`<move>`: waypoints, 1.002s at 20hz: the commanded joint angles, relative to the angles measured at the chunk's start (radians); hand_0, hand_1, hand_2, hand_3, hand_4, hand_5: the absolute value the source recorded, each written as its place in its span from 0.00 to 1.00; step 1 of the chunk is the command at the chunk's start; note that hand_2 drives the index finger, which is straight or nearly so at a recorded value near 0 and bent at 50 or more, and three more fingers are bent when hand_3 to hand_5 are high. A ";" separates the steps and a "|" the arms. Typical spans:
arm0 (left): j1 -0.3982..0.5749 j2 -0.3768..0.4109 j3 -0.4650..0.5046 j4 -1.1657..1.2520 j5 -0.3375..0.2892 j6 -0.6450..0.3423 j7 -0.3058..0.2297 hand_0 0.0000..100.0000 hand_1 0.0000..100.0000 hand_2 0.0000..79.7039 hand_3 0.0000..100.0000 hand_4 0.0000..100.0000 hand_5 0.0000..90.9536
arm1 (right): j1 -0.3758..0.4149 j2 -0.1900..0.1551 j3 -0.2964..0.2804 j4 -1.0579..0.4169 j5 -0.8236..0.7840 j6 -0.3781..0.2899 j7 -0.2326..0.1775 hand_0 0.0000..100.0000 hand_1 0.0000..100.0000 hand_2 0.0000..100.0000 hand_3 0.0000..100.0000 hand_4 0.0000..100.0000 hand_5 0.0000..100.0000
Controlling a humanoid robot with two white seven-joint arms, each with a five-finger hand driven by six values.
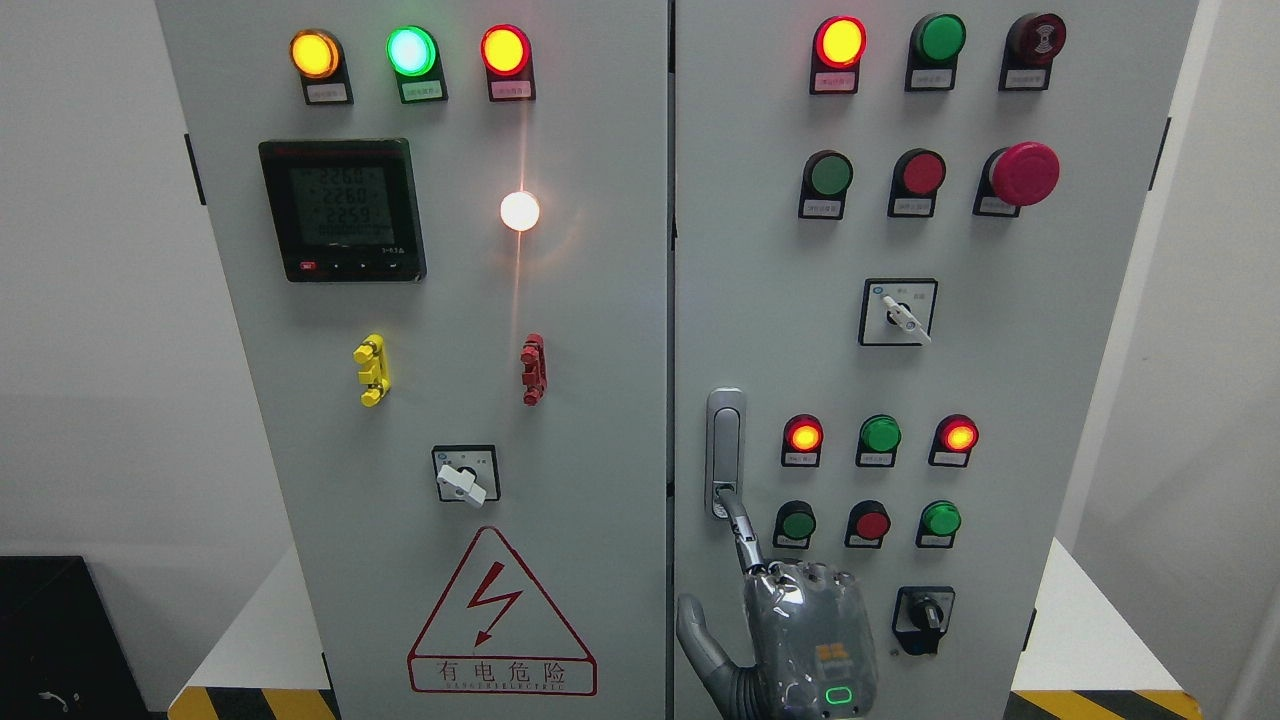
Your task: Release door handle
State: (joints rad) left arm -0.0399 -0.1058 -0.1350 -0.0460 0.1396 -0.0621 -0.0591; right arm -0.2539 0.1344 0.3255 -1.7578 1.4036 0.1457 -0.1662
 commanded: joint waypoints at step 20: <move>0.000 0.000 0.000 0.000 0.000 -0.001 -0.001 0.12 0.56 0.00 0.00 0.00 0.00 | -0.031 0.001 0.010 0.047 0.038 0.038 0.005 0.52 0.29 0.02 1.00 1.00 1.00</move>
State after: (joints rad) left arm -0.0399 -0.1059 -0.1350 -0.0460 0.1396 -0.0620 -0.0591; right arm -0.2800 0.1350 0.3364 -1.7214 1.4362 0.1801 -0.1637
